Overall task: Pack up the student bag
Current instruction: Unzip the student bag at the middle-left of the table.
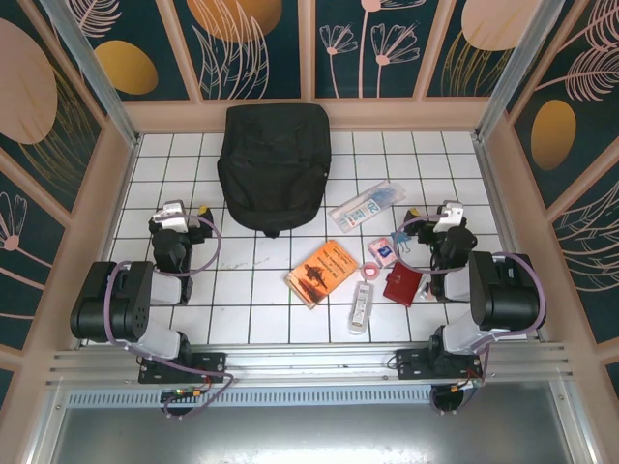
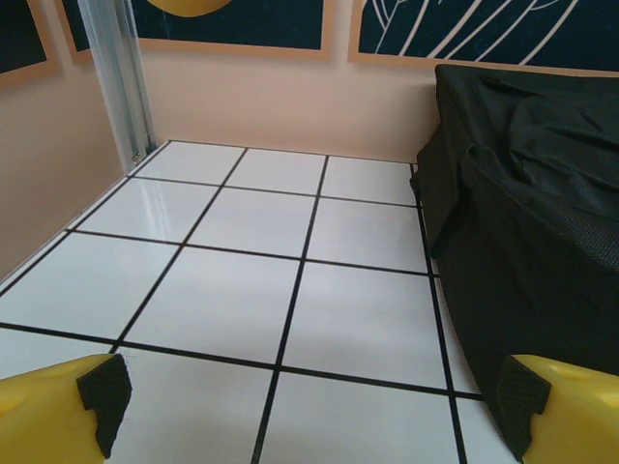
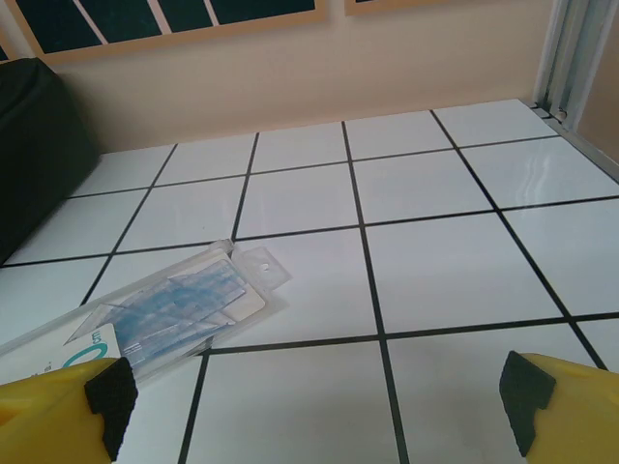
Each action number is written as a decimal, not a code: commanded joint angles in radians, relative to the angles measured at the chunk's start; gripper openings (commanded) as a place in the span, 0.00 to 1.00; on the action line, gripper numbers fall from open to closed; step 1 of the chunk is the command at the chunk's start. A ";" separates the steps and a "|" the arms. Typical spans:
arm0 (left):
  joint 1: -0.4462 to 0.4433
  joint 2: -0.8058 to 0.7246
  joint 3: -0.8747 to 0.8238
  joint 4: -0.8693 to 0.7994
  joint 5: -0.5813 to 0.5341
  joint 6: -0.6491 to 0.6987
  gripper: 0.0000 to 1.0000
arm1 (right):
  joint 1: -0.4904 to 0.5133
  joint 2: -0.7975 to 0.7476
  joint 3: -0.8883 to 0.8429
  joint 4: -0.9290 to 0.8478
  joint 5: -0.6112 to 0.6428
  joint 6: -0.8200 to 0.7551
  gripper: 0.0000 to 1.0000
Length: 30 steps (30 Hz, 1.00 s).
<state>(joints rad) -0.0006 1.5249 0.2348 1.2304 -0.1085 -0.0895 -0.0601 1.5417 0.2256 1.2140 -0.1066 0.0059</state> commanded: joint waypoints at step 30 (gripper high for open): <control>-0.041 -0.265 0.079 -0.244 -0.095 0.034 0.99 | 0.035 -0.147 0.088 -0.226 -0.093 -0.069 0.99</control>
<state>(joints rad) -0.0227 1.3849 0.2535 1.0889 -0.1539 -0.0784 -0.0505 1.5036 0.2382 1.1397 -0.1520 -0.0154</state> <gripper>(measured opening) 0.987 0.989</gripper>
